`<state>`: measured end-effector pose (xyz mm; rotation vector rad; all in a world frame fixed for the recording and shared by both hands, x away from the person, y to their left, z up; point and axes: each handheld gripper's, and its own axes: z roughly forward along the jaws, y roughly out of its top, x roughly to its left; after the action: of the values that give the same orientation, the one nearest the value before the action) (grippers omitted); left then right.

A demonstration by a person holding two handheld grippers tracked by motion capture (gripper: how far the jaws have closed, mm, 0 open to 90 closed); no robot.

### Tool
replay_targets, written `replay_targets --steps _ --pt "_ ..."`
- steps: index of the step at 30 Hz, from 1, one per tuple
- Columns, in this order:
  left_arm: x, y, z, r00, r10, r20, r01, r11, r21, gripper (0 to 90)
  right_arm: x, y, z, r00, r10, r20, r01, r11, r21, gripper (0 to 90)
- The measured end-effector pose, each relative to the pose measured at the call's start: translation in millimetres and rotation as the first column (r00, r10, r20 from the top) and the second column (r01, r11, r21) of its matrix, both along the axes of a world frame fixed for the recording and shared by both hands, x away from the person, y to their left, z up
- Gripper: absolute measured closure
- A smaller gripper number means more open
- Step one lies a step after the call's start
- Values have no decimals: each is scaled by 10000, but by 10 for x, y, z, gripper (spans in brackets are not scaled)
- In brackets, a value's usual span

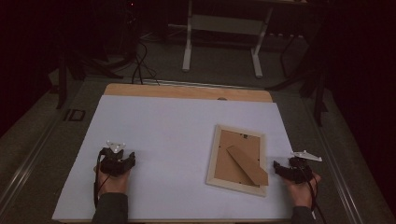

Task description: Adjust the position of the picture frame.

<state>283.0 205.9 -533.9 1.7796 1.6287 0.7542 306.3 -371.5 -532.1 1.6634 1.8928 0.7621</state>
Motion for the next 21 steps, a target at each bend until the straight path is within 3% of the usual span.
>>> replay_targets --steps 1,4,5,6,7,8,16,17,21 --pt "-30 -38 54 9990 -270 350 268 9996 64 518 -13 10 22 9998 199 100 -202 9995 226 317" --pt "-34 -47 65 9974 -541 467 546 9985 -83 526 -18 19 39 9995 246 196 -250 9995 181 331" --pt "-36 -74 77 9941 -949 535 954 9954 -72 526 -21 30 54 9993 271 271 -276 9995 173 361" --pt "-51 -92 100 9903 -1242 621 1250 9921 -85 524 -37 59 77 9978 529 405 -538 9983 216 461" --pt "-51 -92 100 9903 -1242 621 1250 9921 -85 527 -37 59 77 9978 529 405 -538 9983 216 461" --pt "-73 -87 125 9860 -1482 761 1505 9883 -247 534 -49 77 72 9973 601 424 -611 9979 229 488" --pt "-59 -12 143 9866 -1452 739 1515 9845 -885 568 -66 95 116 9938 787 782 -823 9957 435 625" --pt "-60 -9 140 9848 -1678 455 1721 9777 -1204 568 -85 113 148 9894 1124 921 -1201 9892 834 795" --pt "-48 -34 131 9811 -1888 418 1926 9733 -1246 566 -88 160 178 9859 1379 949 -1449 9868 719 871"
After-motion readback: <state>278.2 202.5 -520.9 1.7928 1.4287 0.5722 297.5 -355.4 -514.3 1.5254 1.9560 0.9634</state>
